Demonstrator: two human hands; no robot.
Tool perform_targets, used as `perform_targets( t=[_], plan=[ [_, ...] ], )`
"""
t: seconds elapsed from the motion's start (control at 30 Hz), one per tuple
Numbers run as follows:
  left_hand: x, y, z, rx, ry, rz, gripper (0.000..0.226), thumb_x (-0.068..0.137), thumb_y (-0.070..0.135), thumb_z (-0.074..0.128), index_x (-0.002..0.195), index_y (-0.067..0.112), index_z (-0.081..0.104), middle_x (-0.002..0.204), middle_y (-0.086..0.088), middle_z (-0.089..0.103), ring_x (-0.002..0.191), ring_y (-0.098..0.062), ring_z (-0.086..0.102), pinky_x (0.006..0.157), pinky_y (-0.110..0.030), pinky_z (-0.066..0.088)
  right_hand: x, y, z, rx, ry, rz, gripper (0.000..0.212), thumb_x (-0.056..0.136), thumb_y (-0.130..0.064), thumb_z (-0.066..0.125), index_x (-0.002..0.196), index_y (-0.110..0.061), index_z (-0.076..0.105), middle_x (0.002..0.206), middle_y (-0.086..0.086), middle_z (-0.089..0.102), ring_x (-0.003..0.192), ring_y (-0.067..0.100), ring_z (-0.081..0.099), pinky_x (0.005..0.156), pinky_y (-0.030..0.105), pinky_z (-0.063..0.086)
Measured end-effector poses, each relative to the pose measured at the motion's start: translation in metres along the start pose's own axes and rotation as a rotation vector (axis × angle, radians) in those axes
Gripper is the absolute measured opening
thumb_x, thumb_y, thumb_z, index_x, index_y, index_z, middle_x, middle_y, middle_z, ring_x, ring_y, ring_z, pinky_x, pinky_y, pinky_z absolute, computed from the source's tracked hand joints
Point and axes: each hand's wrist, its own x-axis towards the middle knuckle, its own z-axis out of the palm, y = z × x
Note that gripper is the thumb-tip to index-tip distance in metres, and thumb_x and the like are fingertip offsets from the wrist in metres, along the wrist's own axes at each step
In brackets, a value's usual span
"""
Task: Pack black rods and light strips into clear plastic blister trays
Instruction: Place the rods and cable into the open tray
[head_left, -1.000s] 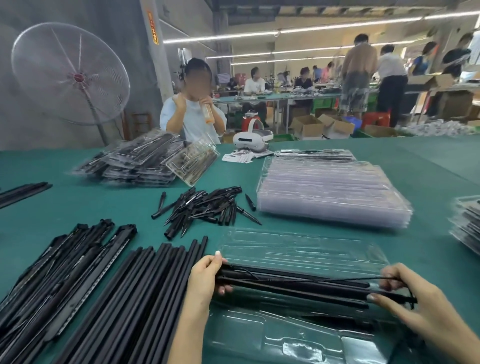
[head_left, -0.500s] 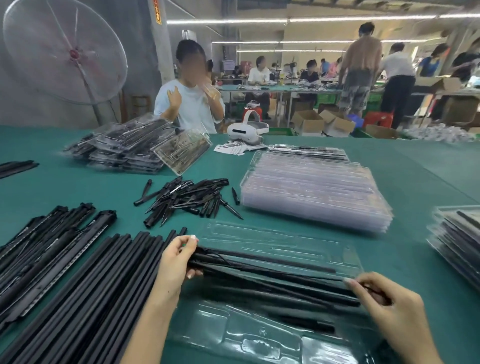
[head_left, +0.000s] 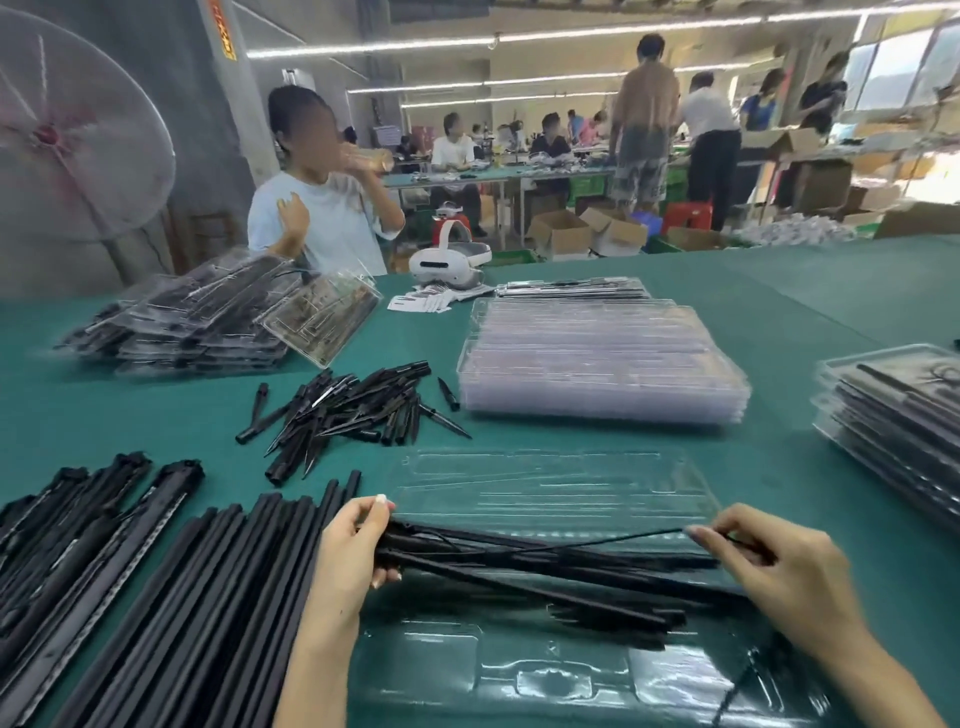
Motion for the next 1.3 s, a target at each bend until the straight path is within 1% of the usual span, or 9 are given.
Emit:
perform_targets(
  t=[0.2,0.3,0.43,0.6,0.7,0.8,0.93,1.17,1.3],
  plan=[
    [0.001,-0.006,-0.005,0.182,-0.029,-0.014,0.019,0.099,0.026,0.05,0.091,0.012,0.061,0.091,-0.004,0.059,0.062,-0.015,0.047,0.045,-0.023,0.044,0.001,-0.008,0.0,0.033,-0.019,0.011,0.026,0.074,-0.042,0.069,0.058,-0.026,0.056,0.044,-0.006,0.031,0.044,0.006,0.026,0.047,0.024,0.03],
    [-0.003,-0.006,-0.009,0.438,0.034,0.087,0.019,0.094,0.035,0.055,0.084,0.021,0.06,0.087,0.002,0.063,0.071,-0.014,0.056,0.063,-0.032,0.049,0.002,-0.007,0.001,0.032,-0.059,-0.019,0.026,0.076,-0.038,0.068,0.058,-0.024,0.056,0.045,-0.009,0.027,0.044,0.009,0.025,0.047,0.026,0.03],
    [-0.011,-0.002,-0.011,0.639,0.117,0.248,0.016,0.09,0.032,0.062,0.077,0.024,0.057,0.081,0.005,0.057,0.071,-0.008,0.054,0.057,-0.024,0.038,0.001,-0.001,0.004,0.08,-0.183,-0.069,0.026,0.08,-0.035,0.066,0.06,-0.023,0.054,0.046,0.001,0.034,0.045,0.01,0.026,0.047,0.032,0.033],
    [-0.016,0.003,-0.007,0.901,0.101,0.34,0.018,0.084,0.036,0.069,0.074,0.034,0.054,0.074,0.008,0.051,0.073,-0.004,0.047,0.074,-0.033,0.031,0.002,0.004,-0.001,0.109,-0.28,-0.139,0.032,0.082,-0.031,0.066,0.058,-0.019,0.049,0.046,-0.002,0.031,0.045,0.014,0.027,0.046,0.024,0.027],
    [-0.021,0.003,0.002,0.976,0.072,0.417,0.017,0.085,0.048,0.062,0.096,0.037,0.056,0.096,0.016,0.048,0.104,-0.008,0.047,0.089,-0.034,0.03,0.0,0.006,-0.003,0.133,-0.287,-0.161,0.043,0.087,-0.025,0.067,0.057,-0.013,0.04,0.049,0.002,0.03,0.045,0.017,0.028,0.046,0.025,0.026],
    [-0.025,-0.006,0.023,1.125,-0.166,0.465,0.053,0.091,0.059,0.042,0.14,0.043,0.029,0.146,0.011,0.024,0.144,-0.01,0.007,0.116,-0.04,0.004,0.0,0.002,-0.005,0.167,-0.31,-0.173,0.045,0.087,-0.032,0.06,0.057,-0.014,0.031,0.052,0.003,0.025,0.046,0.012,0.022,0.045,0.029,0.025],
    [-0.032,-0.017,0.038,1.195,-0.47,0.4,0.056,0.095,0.062,0.021,0.129,0.061,-0.023,0.153,0.024,-0.024,0.132,-0.004,-0.039,0.102,-0.047,-0.031,0.003,-0.001,-0.007,0.278,-0.291,-0.145,0.047,0.087,-0.023,0.061,0.054,-0.015,0.028,0.051,-0.004,0.019,0.046,0.005,0.019,0.044,0.024,0.019],
    [-0.028,-0.017,0.035,1.156,-0.64,0.238,0.064,0.094,0.06,0.033,0.141,0.058,-0.01,0.143,0.027,-0.036,0.128,-0.004,-0.043,0.101,-0.053,-0.033,0.002,0.004,0.0,-0.032,-0.331,-0.017,0.048,0.087,-0.045,0.057,0.054,-0.018,0.034,0.045,-0.005,0.031,0.046,0.01,0.028,0.05,0.03,0.034],
    [-0.036,-0.014,0.043,1.239,-0.622,0.331,0.053,0.102,0.046,0.022,0.136,0.06,-0.017,0.141,0.023,-0.042,0.126,-0.01,-0.047,0.095,-0.055,-0.036,0.001,0.005,0.001,-0.028,-0.346,-0.009,0.041,0.084,-0.055,0.05,0.057,-0.027,0.039,0.047,-0.006,0.038,0.048,0.011,0.033,0.051,0.025,0.037]
  ],
)
